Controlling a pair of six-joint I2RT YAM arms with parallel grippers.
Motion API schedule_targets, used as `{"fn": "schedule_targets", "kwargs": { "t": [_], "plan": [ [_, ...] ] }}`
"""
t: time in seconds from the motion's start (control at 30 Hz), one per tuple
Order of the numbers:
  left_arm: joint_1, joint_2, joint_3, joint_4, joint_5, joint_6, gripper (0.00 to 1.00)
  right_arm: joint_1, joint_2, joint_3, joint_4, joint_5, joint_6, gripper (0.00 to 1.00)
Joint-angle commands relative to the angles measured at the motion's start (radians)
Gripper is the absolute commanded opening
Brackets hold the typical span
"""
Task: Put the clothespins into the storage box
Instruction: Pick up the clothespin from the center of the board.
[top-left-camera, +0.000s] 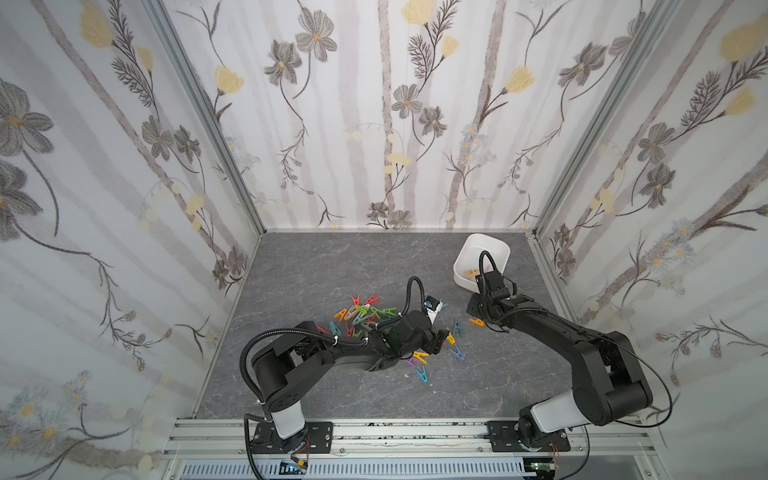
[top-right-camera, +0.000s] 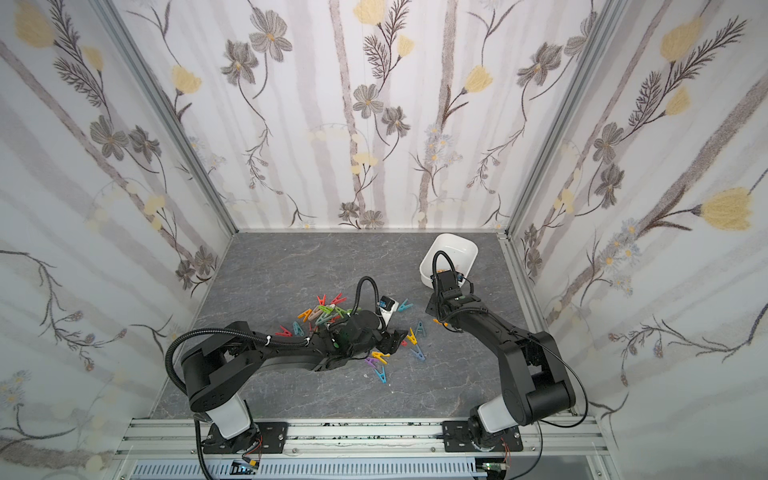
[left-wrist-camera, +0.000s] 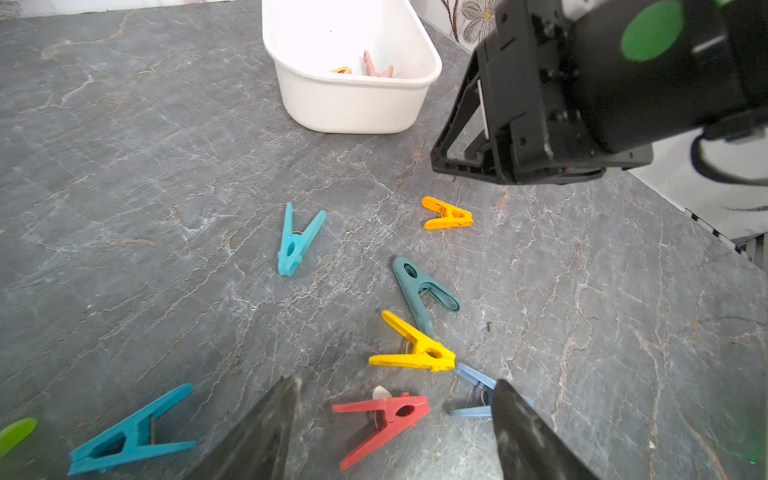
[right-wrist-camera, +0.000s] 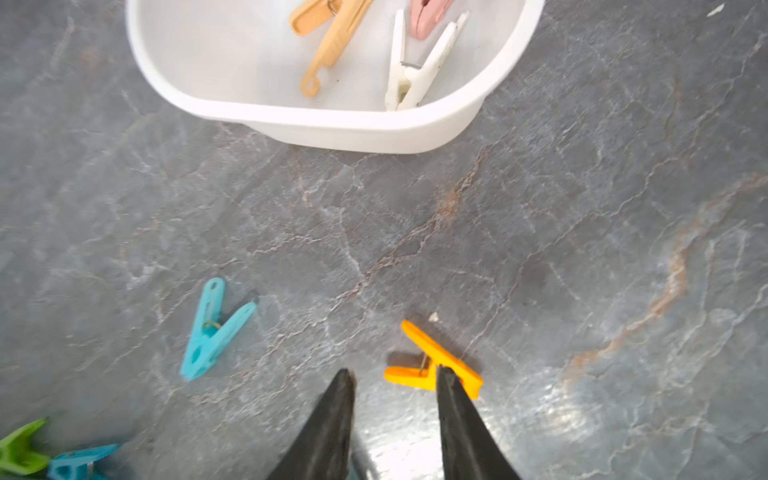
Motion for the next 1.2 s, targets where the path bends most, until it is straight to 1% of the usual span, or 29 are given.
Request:
{"fn": "schedule_targets", "kwargs": {
  "t": [0.0, 0.2, 0.37, 0.57, 0.83, 0.97, 1.17],
  "plan": [
    [0.003, -0.002, -0.001, 0.045, 0.018, -0.020, 0.75, -0.018, 0.047, 0.037, -0.059, 0.023, -0.130, 0.36],
    [0.006, 0.000, -0.006, 0.046, 0.020, -0.023, 0.75, -0.028, 0.137, 0.073, -0.049, -0.012, -0.177, 0.32],
    [0.008, 0.003, -0.005, 0.048, 0.022, -0.024, 0.75, -0.028, 0.164, 0.080, -0.036, -0.032, -0.177, 0.31],
    [0.009, 0.004, -0.008, 0.052, 0.024, -0.024, 0.75, -0.031, 0.184, 0.074, -0.035, -0.049, -0.177, 0.24],
    [0.017, -0.002, -0.012, 0.057, 0.027, -0.028, 0.75, -0.032, 0.183, 0.070, -0.038, -0.056, -0.174, 0.14],
    [0.024, -0.012, -0.023, 0.061, 0.024, -0.031, 0.75, -0.031, 0.178, 0.068, -0.038, -0.060, -0.170, 0.11],
    [0.074, -0.054, -0.049, 0.059, 0.023, -0.066, 0.75, -0.015, 0.073, 0.063, -0.066, -0.072, -0.148, 0.08]
  ]
}}
